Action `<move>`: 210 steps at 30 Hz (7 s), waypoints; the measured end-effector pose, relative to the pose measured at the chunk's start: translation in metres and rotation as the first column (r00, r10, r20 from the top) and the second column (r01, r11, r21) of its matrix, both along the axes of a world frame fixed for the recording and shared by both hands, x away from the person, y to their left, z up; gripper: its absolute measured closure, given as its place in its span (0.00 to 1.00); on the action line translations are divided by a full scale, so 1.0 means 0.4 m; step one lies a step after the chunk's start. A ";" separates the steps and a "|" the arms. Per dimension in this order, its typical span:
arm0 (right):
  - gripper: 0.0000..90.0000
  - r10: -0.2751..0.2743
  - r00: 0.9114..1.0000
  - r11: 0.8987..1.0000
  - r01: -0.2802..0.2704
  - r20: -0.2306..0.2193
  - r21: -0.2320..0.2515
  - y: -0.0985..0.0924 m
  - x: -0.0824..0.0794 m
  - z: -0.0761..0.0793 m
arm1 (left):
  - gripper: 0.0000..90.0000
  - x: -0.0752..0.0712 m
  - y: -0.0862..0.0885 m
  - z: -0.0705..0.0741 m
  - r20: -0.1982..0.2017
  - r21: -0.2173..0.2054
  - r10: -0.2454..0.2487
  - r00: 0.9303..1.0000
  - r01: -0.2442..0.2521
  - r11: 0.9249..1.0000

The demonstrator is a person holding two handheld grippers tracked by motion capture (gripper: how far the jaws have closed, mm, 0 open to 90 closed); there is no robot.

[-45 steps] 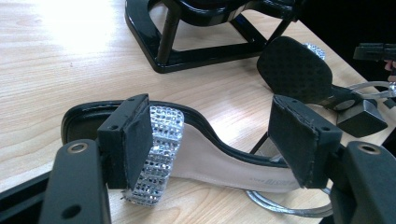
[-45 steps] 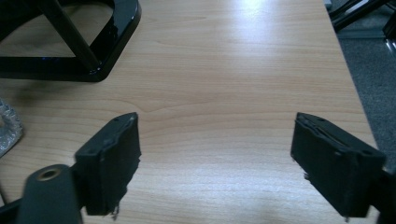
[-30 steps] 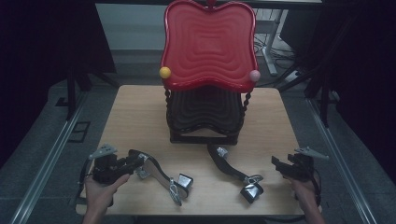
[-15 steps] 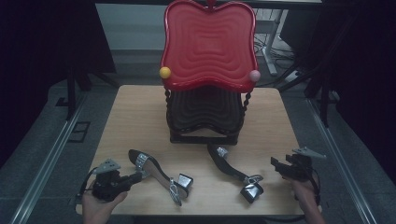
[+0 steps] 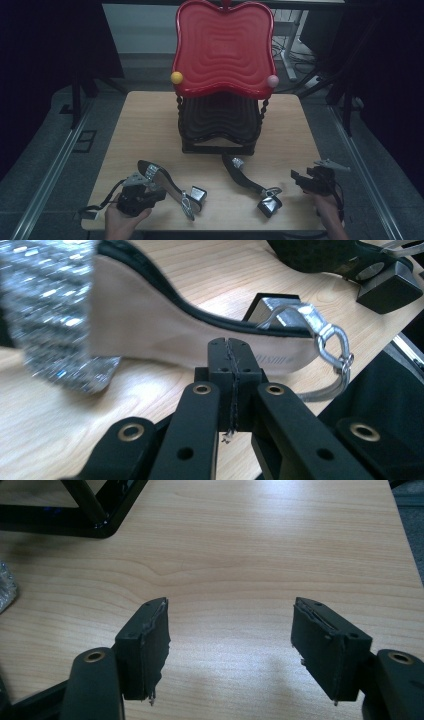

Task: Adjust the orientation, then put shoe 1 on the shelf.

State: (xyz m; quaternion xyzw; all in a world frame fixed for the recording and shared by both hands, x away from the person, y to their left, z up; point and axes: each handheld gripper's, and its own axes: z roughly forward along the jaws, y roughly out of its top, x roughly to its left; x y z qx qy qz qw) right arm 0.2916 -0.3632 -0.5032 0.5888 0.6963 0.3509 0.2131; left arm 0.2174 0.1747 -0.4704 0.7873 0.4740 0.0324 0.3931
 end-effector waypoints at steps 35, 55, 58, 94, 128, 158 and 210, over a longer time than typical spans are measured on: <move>0.36 -0.019 1.000 1.000 0.019 -0.010 -0.003 -0.016 -0.005 0.000 | 1.00 0.204 -0.122 -0.002 -0.056 0.002 -0.020 0.998 0.021 1.000; 0.36 -0.017 1.000 1.000 0.016 -0.014 -0.011 -0.016 -0.004 -0.005 | 1.00 0.281 -0.269 0.013 -0.081 0.022 -0.069 0.994 0.071 0.997; 0.36 -0.015 1.000 1.000 0.014 -0.017 -0.013 -0.015 -0.003 -0.007 | 1.00 0.299 -0.286 0.001 -0.090 0.033 -0.061 0.994 0.064 0.997; 0.36 -0.019 0.999 0.999 0.019 -0.032 -0.026 -0.015 -0.005 -0.013 | 1.00 0.091 -0.153 -0.052 -0.139 -0.030 -0.172 0.975 0.169 0.985; 0.36 -0.015 0.999 0.999 0.014 -0.045 -0.030 -0.004 -0.004 -0.018 | 0.81 0.017 0.115 0.044 -0.031 -0.066 -0.027 0.999 0.025 0.998; 0.36 -0.020 0.999 0.999 0.018 -0.048 -0.033 -0.013 -0.002 -0.022 | 0.37 0.181 -0.008 0.107 -0.034 0.044 -0.032 0.999 0.034 0.998; 0.35 -0.024 0.998 0.998 0.021 -0.049 -0.056 -0.015 -0.001 -0.025 | 0.47 0.185 0.019 -0.093 -0.227 0.339 0.076 0.971 0.006 0.941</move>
